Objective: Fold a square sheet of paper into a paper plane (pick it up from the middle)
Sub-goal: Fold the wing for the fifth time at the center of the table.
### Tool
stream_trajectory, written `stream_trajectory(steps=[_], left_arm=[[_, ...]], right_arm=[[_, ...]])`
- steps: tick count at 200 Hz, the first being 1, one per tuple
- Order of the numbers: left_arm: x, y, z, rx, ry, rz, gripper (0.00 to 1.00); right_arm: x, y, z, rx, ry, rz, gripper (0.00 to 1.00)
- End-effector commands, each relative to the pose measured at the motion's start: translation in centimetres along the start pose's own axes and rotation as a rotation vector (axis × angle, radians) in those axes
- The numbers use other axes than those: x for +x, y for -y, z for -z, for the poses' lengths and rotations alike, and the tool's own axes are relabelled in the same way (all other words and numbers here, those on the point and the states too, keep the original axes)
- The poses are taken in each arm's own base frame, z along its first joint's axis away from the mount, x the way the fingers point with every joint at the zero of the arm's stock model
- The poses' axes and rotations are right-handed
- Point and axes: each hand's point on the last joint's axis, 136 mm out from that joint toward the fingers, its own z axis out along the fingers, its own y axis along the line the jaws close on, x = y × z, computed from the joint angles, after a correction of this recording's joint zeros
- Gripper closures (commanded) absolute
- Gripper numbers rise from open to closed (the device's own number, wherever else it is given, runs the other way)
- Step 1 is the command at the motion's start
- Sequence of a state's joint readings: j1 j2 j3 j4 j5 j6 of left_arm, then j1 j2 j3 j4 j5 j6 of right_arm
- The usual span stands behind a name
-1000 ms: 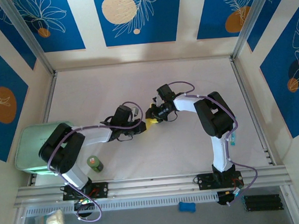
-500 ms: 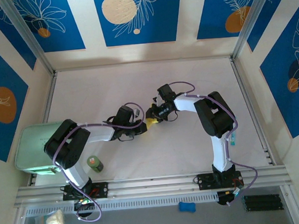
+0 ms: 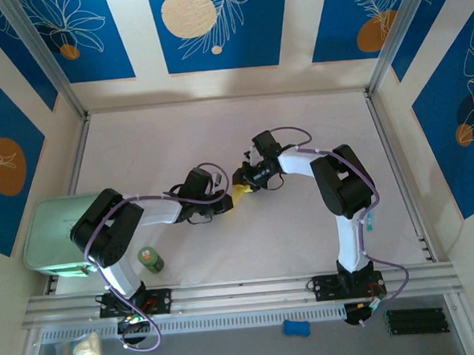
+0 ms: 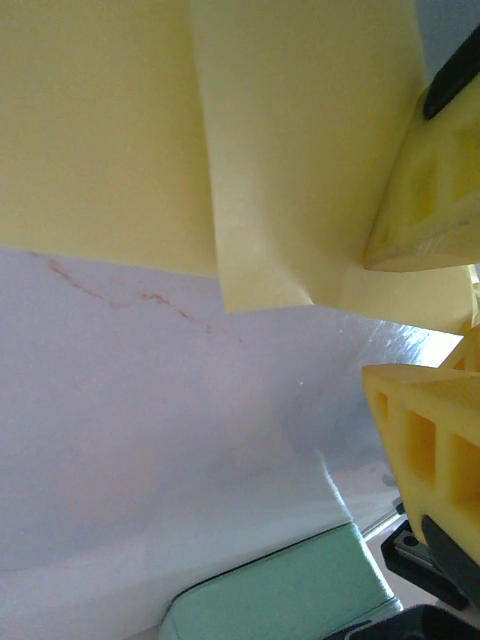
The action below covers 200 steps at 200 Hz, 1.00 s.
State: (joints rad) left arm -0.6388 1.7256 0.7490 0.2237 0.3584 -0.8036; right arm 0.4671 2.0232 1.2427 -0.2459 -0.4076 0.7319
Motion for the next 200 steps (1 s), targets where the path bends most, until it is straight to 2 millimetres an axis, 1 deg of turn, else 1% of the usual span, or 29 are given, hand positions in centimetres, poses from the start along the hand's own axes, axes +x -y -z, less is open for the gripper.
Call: stream_trajectory(steps=[1,18,46,66,85,105,115,138,161,184,200], left_arm=[[0.0,0.3,-0.2,0.004,-0.014,-0.012,0.87],[-0.1,0.3,-0.1,0.004,-0.011,-0.013,0.87],[-0.3,0.7,0.3,0.011,0.0,-0.013,0.87],[-0.7,1.4,0.9,0.022,0.016,-0.023,0.87],[-1.3,1.6,1.4,0.012,0.038,-0.032,0.86],[-1.8,1.7,1.9,0.0,0.055,-0.039,0.83],[-1.9,1.3,1.9,-0.014,0.058,-0.035,0.8],[-1.8,0.4,1.8,-0.044,0.058,-0.017,0.74],[-1.6,0.4,1.3,-0.036,0.032,-0.012,0.71],[-1.2,0.7,0.5,-0.006,-0.006,-0.006,0.71],[-1.0,0.8,0.2,0.01,-0.02,-0.004,0.75]], right_arm=[[-1.0,-1.3,1.9,-0.014,0.039,0.04,0.69],[-1.4,-1.0,2.1,-0.002,0.049,0.042,0.69],[-1.8,-0.2,1.9,0.028,0.053,0.039,0.69],[-1.9,0.1,1.5,0.039,0.049,0.038,0.69],[-1.8,0.5,1.2,0.047,0.041,0.032,0.69],[-1.7,0.7,1.1,0.048,0.034,0.033,0.69],[-1.6,0.6,1.0,0.048,0.032,0.036,0.69],[-1.4,0.7,1.0,0.046,0.028,0.035,0.69],[-1.3,0.7,0.9,0.043,0.025,0.033,0.69],[-1.3,0.7,0.8,0.042,0.025,0.033,0.69],[-1.3,0.7,0.7,0.044,0.023,0.033,0.69]])
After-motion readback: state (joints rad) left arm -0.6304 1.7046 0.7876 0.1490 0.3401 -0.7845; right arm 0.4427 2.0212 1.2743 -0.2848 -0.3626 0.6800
